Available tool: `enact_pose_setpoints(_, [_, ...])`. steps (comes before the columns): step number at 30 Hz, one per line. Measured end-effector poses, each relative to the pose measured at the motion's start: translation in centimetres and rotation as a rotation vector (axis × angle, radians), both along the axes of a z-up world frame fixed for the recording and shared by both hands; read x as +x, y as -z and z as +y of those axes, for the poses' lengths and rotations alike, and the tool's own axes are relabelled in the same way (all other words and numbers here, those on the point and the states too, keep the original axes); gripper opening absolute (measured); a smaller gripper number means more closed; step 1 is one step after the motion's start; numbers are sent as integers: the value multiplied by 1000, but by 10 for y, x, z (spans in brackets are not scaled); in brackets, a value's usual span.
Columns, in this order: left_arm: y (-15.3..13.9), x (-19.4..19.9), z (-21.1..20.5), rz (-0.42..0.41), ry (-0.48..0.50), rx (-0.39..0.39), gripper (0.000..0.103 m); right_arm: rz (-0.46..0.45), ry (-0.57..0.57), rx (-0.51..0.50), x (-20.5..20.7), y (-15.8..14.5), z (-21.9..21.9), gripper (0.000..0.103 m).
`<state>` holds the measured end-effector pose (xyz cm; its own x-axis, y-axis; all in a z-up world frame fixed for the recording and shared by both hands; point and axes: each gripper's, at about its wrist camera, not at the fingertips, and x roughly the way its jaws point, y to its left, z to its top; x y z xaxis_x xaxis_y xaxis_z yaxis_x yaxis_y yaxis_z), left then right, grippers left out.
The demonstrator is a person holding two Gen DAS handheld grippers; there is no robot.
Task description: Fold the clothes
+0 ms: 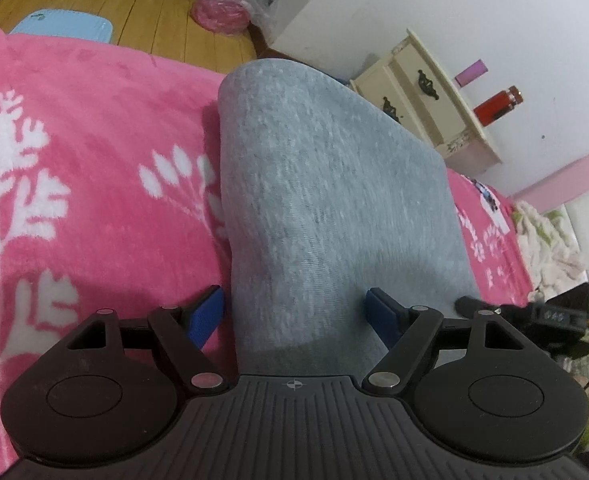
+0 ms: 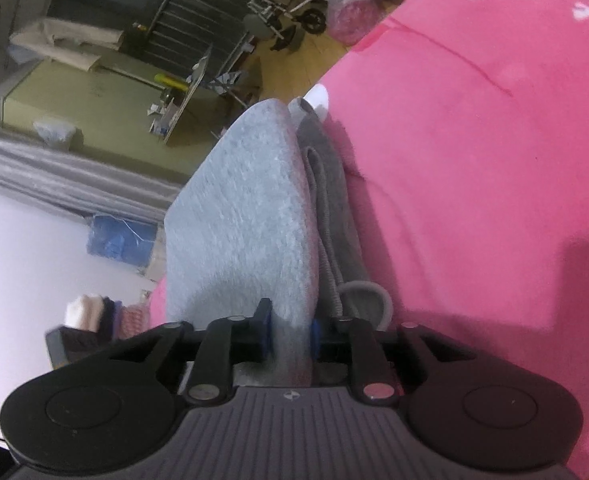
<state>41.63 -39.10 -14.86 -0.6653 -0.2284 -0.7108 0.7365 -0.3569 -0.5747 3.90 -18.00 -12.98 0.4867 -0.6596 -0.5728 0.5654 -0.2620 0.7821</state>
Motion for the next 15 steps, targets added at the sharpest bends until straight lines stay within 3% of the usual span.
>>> enact_pose_setpoints(2, [-1, -2, 1, -9, 10, -13, 77, 83, 13, -5, -3, -16, 2, 42])
enact_pose_setpoints(5, [-3, -4, 5, -13, 33, -24, 77, 233, -24, -77, 4, -51, 8, 42])
enact_pose_setpoints(10, [-8, -3, 15, -23, 85, -65, 77, 482, -270, -329, 51, -106, 21, 41])
enact_pose_setpoints(13, [-9, -3, 22, -41, 119, -91, 78, 544, -397, -309, 76, -93, 13, 39])
enact_pose_setpoints(15, [-8, -4, 27, -57, 145, -109, 81, 629, -468, -221, 90, -67, 3, 38])
